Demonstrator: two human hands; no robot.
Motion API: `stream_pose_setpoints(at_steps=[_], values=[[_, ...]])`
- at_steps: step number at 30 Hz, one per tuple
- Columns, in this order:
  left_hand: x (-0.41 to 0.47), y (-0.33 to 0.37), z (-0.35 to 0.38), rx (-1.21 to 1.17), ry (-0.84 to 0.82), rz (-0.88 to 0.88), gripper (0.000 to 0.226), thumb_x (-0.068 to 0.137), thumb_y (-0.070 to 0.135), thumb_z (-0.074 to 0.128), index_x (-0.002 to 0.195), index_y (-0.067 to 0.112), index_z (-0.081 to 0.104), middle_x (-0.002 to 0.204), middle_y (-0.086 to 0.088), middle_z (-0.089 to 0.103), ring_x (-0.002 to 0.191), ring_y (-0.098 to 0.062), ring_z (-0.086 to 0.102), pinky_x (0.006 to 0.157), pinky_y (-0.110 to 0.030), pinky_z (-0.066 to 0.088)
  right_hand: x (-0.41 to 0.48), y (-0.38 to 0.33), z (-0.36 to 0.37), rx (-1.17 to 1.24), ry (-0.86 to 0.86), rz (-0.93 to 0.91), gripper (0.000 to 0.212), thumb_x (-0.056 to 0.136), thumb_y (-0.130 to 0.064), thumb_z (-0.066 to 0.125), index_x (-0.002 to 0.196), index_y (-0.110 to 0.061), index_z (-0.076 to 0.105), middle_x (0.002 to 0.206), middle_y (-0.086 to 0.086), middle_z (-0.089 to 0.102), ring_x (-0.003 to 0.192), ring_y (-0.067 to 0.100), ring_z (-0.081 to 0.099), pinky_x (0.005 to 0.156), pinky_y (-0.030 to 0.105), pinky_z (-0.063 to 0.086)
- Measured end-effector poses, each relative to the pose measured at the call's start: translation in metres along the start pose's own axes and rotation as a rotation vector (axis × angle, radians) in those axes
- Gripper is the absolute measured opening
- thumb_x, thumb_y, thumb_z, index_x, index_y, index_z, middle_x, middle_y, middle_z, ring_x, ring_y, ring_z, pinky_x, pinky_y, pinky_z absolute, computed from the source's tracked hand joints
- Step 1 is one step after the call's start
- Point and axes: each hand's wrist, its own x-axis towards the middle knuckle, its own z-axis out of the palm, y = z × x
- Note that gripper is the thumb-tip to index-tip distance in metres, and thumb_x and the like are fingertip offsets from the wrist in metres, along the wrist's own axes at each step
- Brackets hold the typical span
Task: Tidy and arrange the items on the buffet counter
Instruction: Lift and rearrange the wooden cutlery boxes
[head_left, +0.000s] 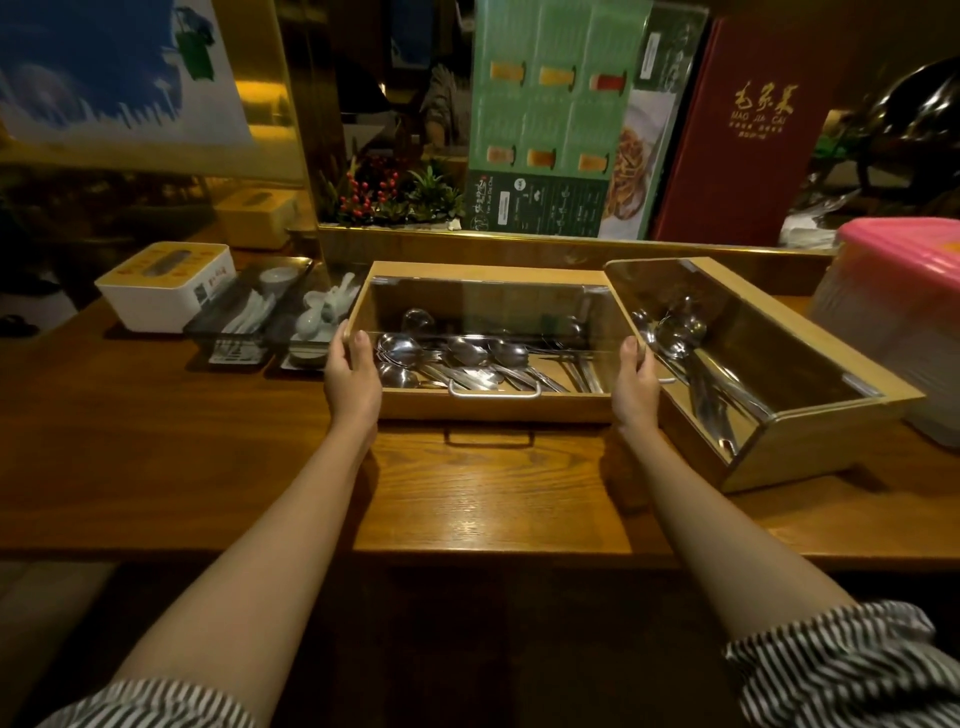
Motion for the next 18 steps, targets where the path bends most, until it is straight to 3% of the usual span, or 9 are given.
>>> stream_pose_setpoints(at_steps=[4,7,10,14,16,18], values=[[-0.002,0.001,-0.002,0.059,-0.041,0.016,0.047,0.104,0.04,0.036,0.15,0.028,0.031,0.146,-0.007,0.045,0.131,-0.024,0.046,0.101,-0.039,0.044,-0.005,-0.008,-0.008,-0.077,-0.056,0.033,0.059,0.102,-0.05,0.034,0.15,-0.016,0.032,0.149,0.01,0.043,0.138,0.028,0.038,0.104,0.038,0.035],[-0.008,0.007,0.001,0.118,-0.014,0.02,0.053,0.103,0.042,0.038,0.151,0.023,0.027,0.146,-0.009,0.044,0.128,-0.026,0.047,0.095,-0.036,0.044,-0.015,-0.018,-0.017,-0.127,0.004,-0.02,0.054,0.102,-0.048,0.038,0.144,-0.013,0.042,0.138,0.01,0.053,0.128,0.026,0.049,0.099,0.036,0.044],[-0.016,0.016,0.005,0.194,0.044,0.08,0.063,0.098,0.05,0.042,0.151,0.024,0.023,0.152,-0.01,0.034,0.135,-0.029,0.038,0.104,-0.049,0.043,-0.034,-0.031,-0.034,-0.182,0.1,-0.164,0.049,0.101,-0.041,0.045,0.141,-0.013,0.044,0.136,0.007,0.056,0.125,0.021,0.052,0.094,0.029,0.044],[-0.033,0.038,0.025,0.312,-0.02,0.213,0.064,0.097,0.043,0.05,0.151,0.019,0.026,0.161,-0.009,0.017,0.15,-0.027,0.007,0.119,-0.049,0.018,-0.056,-0.043,-0.073,-0.318,0.18,-0.425,0.046,0.098,-0.028,0.057,0.139,-0.011,0.047,0.136,0.009,0.056,0.127,0.02,0.051,0.101,0.032,0.045],[-0.045,0.051,0.04,0.375,-0.053,0.284,0.063,0.097,0.036,0.052,0.151,0.015,0.027,0.161,-0.009,0.018,0.151,-0.025,0.0,0.121,-0.052,0.006,-0.06,-0.045,-0.093,-0.349,0.234,-0.521,0.043,0.096,-0.023,0.059,0.136,-0.01,0.049,0.133,0.01,0.057,0.126,0.021,0.051,0.103,0.033,0.045],[-0.057,0.06,0.058,0.362,-0.107,0.298,0.063,0.097,0.035,0.054,0.151,0.016,0.027,0.162,-0.01,0.015,0.15,-0.029,-0.003,0.12,-0.055,0.004,-0.059,-0.044,-0.112,-0.396,0.286,-0.57,0.042,0.094,-0.02,0.06,0.133,-0.008,0.052,0.133,0.011,0.057,0.128,0.023,0.049,0.106,0.037,0.042]])
